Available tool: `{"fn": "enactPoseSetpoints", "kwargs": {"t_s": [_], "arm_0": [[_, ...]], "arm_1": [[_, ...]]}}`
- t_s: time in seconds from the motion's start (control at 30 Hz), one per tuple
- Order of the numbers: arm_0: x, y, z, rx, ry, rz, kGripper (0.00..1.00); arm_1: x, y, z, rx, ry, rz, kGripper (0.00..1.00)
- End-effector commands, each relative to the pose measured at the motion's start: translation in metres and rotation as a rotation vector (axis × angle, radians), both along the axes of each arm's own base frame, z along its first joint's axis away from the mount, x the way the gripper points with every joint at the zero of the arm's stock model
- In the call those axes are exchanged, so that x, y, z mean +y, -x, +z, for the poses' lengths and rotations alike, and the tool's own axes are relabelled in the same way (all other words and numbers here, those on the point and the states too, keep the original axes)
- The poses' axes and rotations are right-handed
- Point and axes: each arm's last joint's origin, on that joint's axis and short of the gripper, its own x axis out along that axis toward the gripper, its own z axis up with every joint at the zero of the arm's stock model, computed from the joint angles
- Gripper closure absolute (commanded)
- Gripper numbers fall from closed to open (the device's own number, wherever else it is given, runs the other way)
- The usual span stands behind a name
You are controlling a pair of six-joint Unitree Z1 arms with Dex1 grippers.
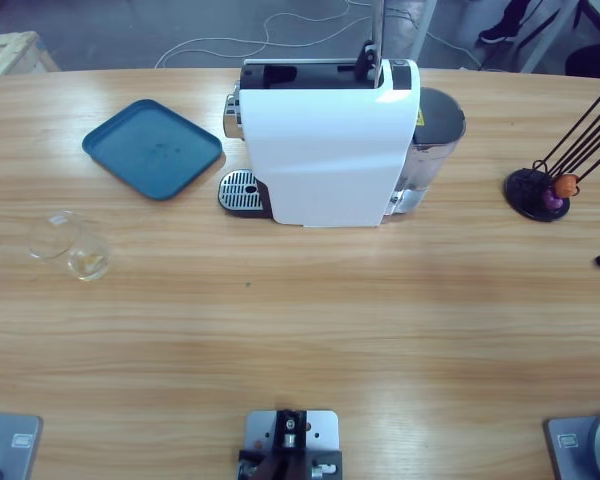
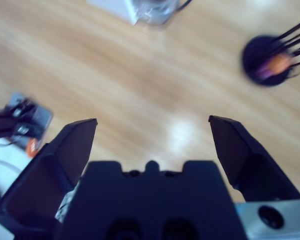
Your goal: Pour coffee
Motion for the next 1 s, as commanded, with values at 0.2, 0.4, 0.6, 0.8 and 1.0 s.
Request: {"fn": "enactPoseSetpoints", "kwargs": {"t_s": [0.2, 0.4, 0.6, 0.8, 1.0], "arm_0": [[0.069, 0.084, -0.078, -0.184, -0.509, 0.078, 0.000], [0.069, 0.093, -0.088, -0.145, -0.552, 0.068, 0.000], [0.075, 0.097, -0.089, -0.070, -0.498, 0.126, 0.000], [0.071, 0.095, -0.091, -0.036, -0.484, 0.150, 0.000], [0.072, 0.096, -0.087, -0.041, -0.470, 0.152, 0.000]], "arm_1": [[-0.028, -0.012, -0.051, -0.341, 0.231, -0.368, 0.000], [-0.051, -0.046, -0.130, -0.259, 0.144, -0.701, 0.027], [-0.060, -0.067, -0.164, -0.246, 0.099, -0.781, 0.115], [-0.067, -0.069, -0.174, -0.310, 0.045, -0.788, 0.162], [-0.066, -0.072, -0.190, -0.329, 0.007, -0.782, 0.205]]}}
